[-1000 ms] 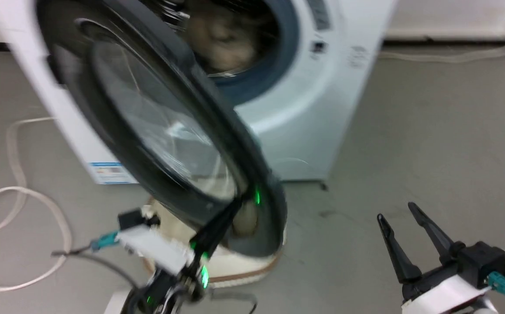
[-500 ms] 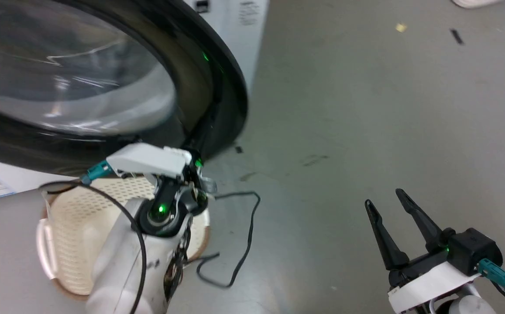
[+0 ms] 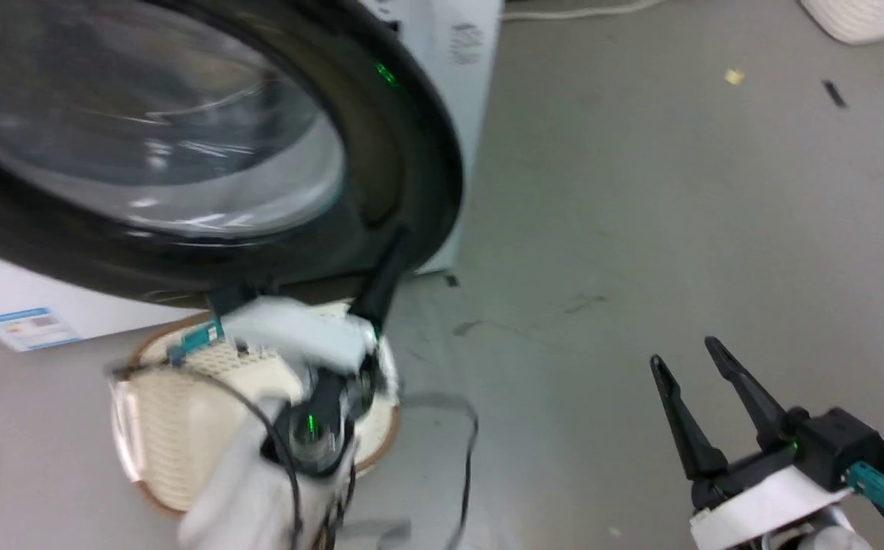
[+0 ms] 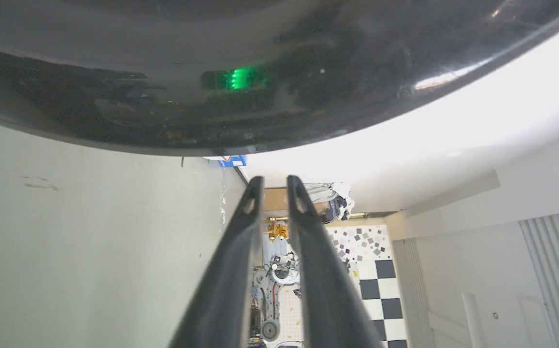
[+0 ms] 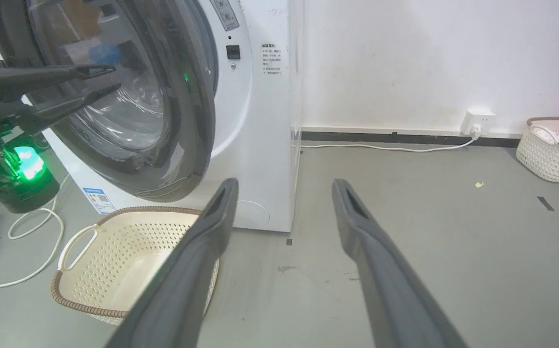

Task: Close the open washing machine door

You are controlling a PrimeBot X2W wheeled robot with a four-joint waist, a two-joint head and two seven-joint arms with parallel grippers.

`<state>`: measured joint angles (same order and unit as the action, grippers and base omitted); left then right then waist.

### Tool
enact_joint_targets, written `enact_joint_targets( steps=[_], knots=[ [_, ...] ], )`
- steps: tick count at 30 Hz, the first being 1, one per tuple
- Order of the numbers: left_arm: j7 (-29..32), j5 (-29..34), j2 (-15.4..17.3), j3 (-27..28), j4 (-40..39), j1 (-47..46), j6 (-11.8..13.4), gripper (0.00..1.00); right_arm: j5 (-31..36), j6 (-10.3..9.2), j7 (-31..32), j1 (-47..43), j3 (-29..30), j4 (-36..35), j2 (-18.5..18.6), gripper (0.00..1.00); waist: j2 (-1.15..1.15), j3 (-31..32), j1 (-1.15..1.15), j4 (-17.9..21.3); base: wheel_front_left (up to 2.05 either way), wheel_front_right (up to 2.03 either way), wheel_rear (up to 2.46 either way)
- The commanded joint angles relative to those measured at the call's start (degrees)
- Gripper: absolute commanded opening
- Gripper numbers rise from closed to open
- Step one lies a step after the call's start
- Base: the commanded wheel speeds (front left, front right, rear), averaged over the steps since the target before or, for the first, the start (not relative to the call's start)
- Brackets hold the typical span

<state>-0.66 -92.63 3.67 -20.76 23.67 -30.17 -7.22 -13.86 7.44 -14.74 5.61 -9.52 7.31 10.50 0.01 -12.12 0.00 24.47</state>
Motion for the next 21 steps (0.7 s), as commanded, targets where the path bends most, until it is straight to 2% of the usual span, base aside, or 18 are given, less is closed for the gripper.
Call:
enact_joint_targets(
  steps=[1,2,3,4,5,6,7,8,11,12,13,14,15,16,17,18,21],
  knots=[
    [-0.37,0.72,0.71,-0.34,-0.86,1.62,-0.25,1.0,0.38,0.05,-0.26,-0.79,0.1,-0.28,0.36,1.0,-0.01,2.33,0.0,-2.72,0.0,0.0,0.0],
    [-1.48,3.34,2.2,-1.65,-4.83,5.26,-0.25,1.0,0.61,0.05,-0.26,-1.69,0.55,-0.75,0.78,1.0,-0.01,3.7,0.0,-5.06,0.0,0.0,0.0],
    [-1.48,3.34,2.2,-1.65,-4.83,5.26,-0.25,1.0,0.61,0.05,-0.26,-1.69,0.55,-0.75,0.78,1.0,-0.01,3.7,0.0,-5.06,0.0,0.0,0.0],
    [-3.43,6.84,4.42,-3.1,-8.19,8.86,-0.25,1.0,0.85,0.05,-0.26,-2.71,1.11,-1.15,1.17,1.0,-0.01,5.25,0.0,-7.54,0.0,0.0,0.0],
    [-3.43,6.84,4.42,-3.1,-8.19,8.86,-0.25,1.0,0.85,0.05,-0.26,-2.71,1.11,-1.15,1.17,1.0,-0.01,5.25,0.0,-7.54,0.0,0.0,0.0],
    [-6.35,11.81,7.17,-5.01,-10.31,11.98,-0.25,1.0,1.04,0.05,-0.26,-3.88,1.83,-1.49,1.52,1.0,-0.01,6.75,0.0,-10.27,0.0,0.0,0.0],
    [-8.37,14.48,8.5,-5.78,-10.81,13.37,-0.26,1.0,1.11,0.05,-0.26,-4.44,1.99,-1.57,1.66,1.0,-0.01,7.5,0.0,-11.53,0.0,0.0,0.0],
    [-8.37,14.48,8.5,-5.78,-10.81,13.37,-0.26,1.0,1.11,0.05,-0.26,-4.44,1.99,-1.57,1.66,1.0,-0.01,7.5,0.0,-11.53,0.0,0.0,0.0],
    [-12.92,21.88,11.16,-6.63,-11.38,16.87,-0.26,1.0,1.41,0.05,-0.26,-5.91,2.0,-1.89,2.03,1.0,-0.01,9.38,0.0,-14.83,0.0,0.0,0.0],
    [-14.0,27.77,12.22,-5.85,-11.41,18.88,-0.24,1.0,1.61,0.05,-0.26,-6.68,2.15,-2.09,2.21,1.0,-0.01,10.46,0.0,-16.92,0.0,0.0,0.0],
    [-14.0,27.77,12.22,-5.85,-11.41,18.88,-0.24,1.0,1.61,0.05,-0.26,-6.68,2.15,-2.09,2.21,1.0,-0.01,10.46,0.0,-16.92,0.0,0.0,0.0],
    [-14.26,35.96,12.62,-2.81,-12.25,20.55,1.13,1.0,1.79,0.05,-0.26,-7.34,2.41,-2.41,2.27,1.0,-0.01,11.25,0.0,-18.72,0.0,0.0,0.0],
    [-14.26,35.96,12.62,-2.81,-12.25,20.55,1.13,1.0,1.79,0.05,-0.26,-7.34,2.41,-2.41,2.27,1.0,-0.01,11.25,0.0,-18.72,0.0,0.0,0.0],
    [-14.28,40.87,12.28,-0.48,-13.44,21.51,2.13,1.0,1.86,0.05,-0.26,-7.6,2.55,-2.65,2.27,1.0,-0.01,11.46,0.0,-19.5,0.0,0.0,0.0],
    [-14.3,50.63,10.89,3.65,-16.32,23.83,4.05,1.0,2.0,0.05,-0.26,-8.08,2.85,-3.1,2.23,1.0,-0.01,11.84,0.0,-21.02,0.0,0.0,0.0],
    [-14.3,50.63,10.89,3.65,-16.32,23.83,4.05,1.0,2.0,0.05,-0.26,-8.08,2.85,-3.1,2.23,1.0,-0.01,11.84,0.0,-21.02,0.0,0.0,0.0],
    [-14.31,61.74,7.45,9.54,-20.31,27.78,6.86,1.0,2.24,0.05,-0.26,-8.78,3.1,-3.46,2.06,1.0,-0.01,12.34,0.0,-22.76,0.0,0.0,0.0]
  ],
)
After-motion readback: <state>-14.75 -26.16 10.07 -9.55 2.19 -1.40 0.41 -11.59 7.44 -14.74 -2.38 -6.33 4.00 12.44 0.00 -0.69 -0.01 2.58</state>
